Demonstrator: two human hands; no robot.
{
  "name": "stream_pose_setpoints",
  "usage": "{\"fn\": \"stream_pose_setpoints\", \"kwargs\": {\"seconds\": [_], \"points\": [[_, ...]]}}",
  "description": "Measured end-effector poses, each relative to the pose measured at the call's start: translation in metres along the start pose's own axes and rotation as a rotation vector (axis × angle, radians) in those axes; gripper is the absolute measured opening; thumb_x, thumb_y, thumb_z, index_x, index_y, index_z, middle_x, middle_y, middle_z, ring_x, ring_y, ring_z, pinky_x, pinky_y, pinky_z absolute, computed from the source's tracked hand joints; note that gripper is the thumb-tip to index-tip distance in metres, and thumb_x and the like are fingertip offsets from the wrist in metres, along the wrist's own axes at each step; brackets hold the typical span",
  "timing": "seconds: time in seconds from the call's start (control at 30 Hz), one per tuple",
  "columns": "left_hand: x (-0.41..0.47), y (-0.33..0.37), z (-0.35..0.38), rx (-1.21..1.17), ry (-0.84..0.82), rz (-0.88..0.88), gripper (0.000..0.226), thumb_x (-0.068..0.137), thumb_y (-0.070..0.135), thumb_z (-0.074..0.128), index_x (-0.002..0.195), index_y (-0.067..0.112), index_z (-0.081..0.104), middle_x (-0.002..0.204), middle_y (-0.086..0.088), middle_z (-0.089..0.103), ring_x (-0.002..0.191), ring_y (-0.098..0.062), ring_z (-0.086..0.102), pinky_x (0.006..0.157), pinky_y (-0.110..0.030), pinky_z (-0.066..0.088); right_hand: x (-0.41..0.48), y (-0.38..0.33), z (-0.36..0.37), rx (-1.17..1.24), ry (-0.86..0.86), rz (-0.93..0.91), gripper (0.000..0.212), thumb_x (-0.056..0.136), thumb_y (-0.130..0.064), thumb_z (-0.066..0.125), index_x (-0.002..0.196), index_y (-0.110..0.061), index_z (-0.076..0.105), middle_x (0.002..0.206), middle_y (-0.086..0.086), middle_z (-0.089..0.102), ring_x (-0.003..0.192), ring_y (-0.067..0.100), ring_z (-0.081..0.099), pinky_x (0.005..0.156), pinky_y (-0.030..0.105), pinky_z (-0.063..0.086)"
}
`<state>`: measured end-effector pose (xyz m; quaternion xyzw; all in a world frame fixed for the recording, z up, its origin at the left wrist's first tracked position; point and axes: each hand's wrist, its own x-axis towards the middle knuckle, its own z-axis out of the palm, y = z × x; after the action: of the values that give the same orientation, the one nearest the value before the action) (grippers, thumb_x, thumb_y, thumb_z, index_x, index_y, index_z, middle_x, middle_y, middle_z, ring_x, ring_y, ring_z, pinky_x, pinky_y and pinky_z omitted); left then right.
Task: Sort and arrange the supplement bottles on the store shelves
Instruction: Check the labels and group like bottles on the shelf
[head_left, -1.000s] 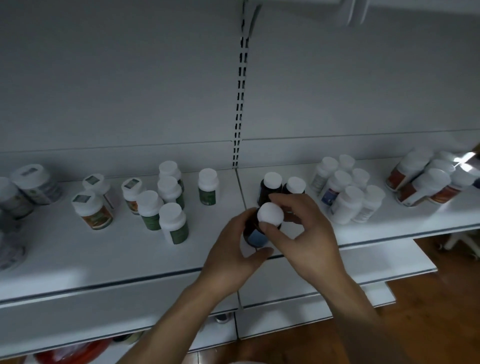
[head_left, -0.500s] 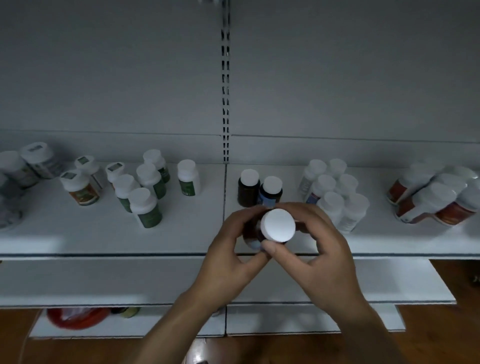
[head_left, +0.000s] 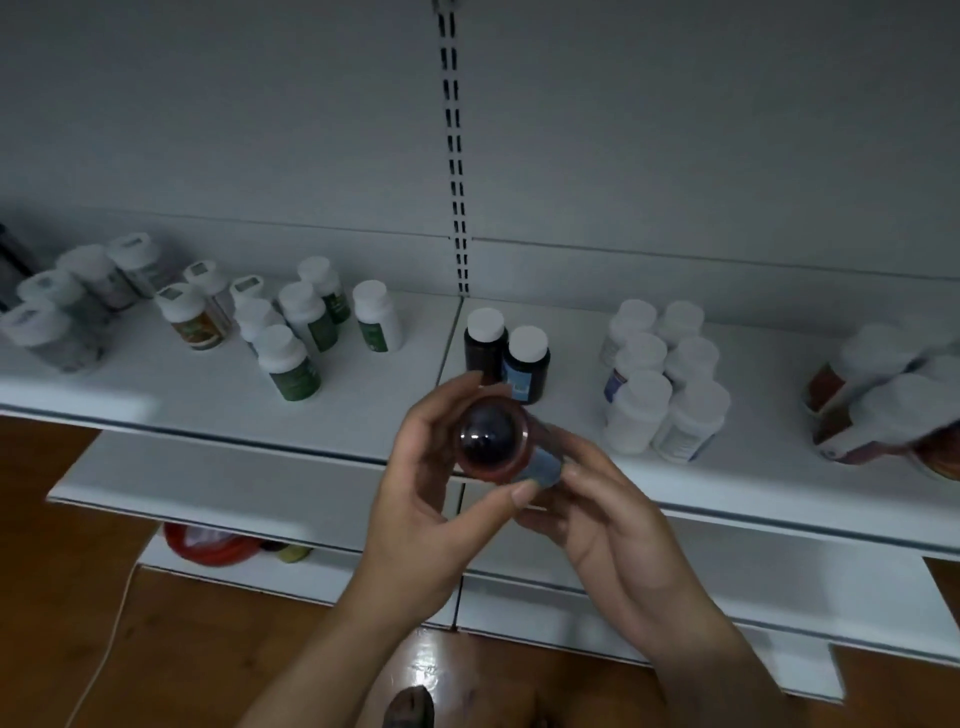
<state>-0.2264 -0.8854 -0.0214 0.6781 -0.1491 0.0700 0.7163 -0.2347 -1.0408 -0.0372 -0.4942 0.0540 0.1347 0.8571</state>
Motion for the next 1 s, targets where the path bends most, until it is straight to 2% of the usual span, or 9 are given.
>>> {"fn": "stream_pose_setpoints", "kwargs": {"seconds": [0.13,0.23,0.37,0.47,0.53,0.63,0.77,0.9,1.0], "points": [[0.002,0.013,0.002,0.044,-0.091,0.030,0.067,0.072,0.017,0.078,0.132,0.030,0.052,0.132,0.005,0.061,0.126,-0.022,0.055,0.102,-0.029,0.046,0.000,0.007,0.015,0.200,-0.118,0.053,0.068,0.058,-0.036,0.089,0.117,-0.007,0.069,0.122,0.022,0.065,0.105,0.028,0.065,0.086,0.039,0.055],[0.005,0.016,-0.006,0.083,-0.132,0.059,0.065,0.075,0.016,0.077,0.132,0.035,0.052,0.134,0.006,0.060,0.127,-0.022,0.054,0.103,-0.032,0.046,0.002,0.007,0.024,0.235,-0.103,0.031,0.072,0.044,-0.034,0.095,0.108,-0.007,0.073,0.118,0.021,0.067,0.105,0.027,0.066,0.084,0.036,0.056],[0.004,0.016,-0.019,0.074,-0.128,0.074,0.065,0.076,0.013,0.076,0.134,0.028,0.050,0.135,0.006,0.059,0.129,-0.022,0.053,0.106,-0.038,0.044,0.006,0.009,0.032,0.203,-0.114,-0.009,0.065,0.058,-0.036,0.088,0.113,-0.007,0.070,0.113,0.018,0.068,0.100,0.025,0.067,0.084,0.035,0.056],[0.005,0.014,-0.030,0.037,-0.099,0.078,0.069,0.078,0.012,0.074,0.138,0.026,0.045,0.134,0.003,0.058,0.129,-0.024,0.052,0.104,-0.033,0.046,0.010,0.013,0.032,0.118,-0.044,-0.039,0.046,0.083,-0.026,0.065,0.126,-0.008,0.061,0.122,0.019,0.065,0.110,0.030,0.062,0.090,0.040,0.050],[0.006,0.013,-0.038,-0.021,-0.064,0.038,0.067,0.078,0.017,0.073,0.138,0.026,0.045,0.128,0.006,0.061,0.125,-0.018,0.056,0.097,-0.028,0.050,0.013,0.014,0.033,0.051,0.006,-0.078,0.047,0.080,-0.030,0.066,0.125,-0.015,0.063,0.123,0.017,0.064,0.111,0.031,0.061,0.088,0.041,0.049],[0.010,0.011,-0.043,-0.154,0.055,-0.142,0.055,0.075,0.027,0.077,0.125,0.036,0.057,0.111,0.012,0.066,0.111,-0.011,0.063,0.088,-0.028,0.055,0.011,0.010,0.038,-0.115,0.042,-0.184,0.053,0.066,-0.039,0.078,0.116,-0.028,0.067,0.120,0.004,0.066,0.106,0.021,0.066,0.079,0.032,0.054],[0.016,0.005,-0.046,-0.243,0.173,-0.351,0.045,0.073,0.039,0.079,0.112,0.026,0.062,0.104,0.005,0.069,0.104,-0.015,0.067,0.081,-0.026,0.056,0.012,0.008,0.051,-0.412,0.052,-0.266,0.052,0.074,-0.021,0.074,0.123,-0.028,0.059,0.114,-0.007,0.068,0.109,0.011,0.064,0.080,0.021,0.053],[0.018,0.003,-0.052,-0.142,0.098,-0.430,0.049,0.075,0.054,0.067,0.112,0.023,0.059,0.110,-0.002,0.067,0.099,-0.010,0.068,0.086,-0.026,0.055,0.017,0.007,0.055,-0.478,0.117,-0.298,0.046,0.074,-0.022,0.073,0.118,-0.027,0.060,0.108,-0.010,0.069,0.104,0.012,0.066,0.078,0.027,0.057],[0.022,0.002,-0.067,-0.171,-0.046,-0.346,0.054,0.080,0.035,0.074,0.128,0.027,0.051,0.126,0.010,0.062,0.115,-0.006,0.060,0.087,-0.020,0.052,0.021,0.006,0.058,-0.424,0.162,-0.256,0.041,0.074,-0.031,0.070,0.113,-0.024,0.062,0.104,-0.005,0.072,0.094,0.014,0.069,0.071,0.028,0.058]]}}
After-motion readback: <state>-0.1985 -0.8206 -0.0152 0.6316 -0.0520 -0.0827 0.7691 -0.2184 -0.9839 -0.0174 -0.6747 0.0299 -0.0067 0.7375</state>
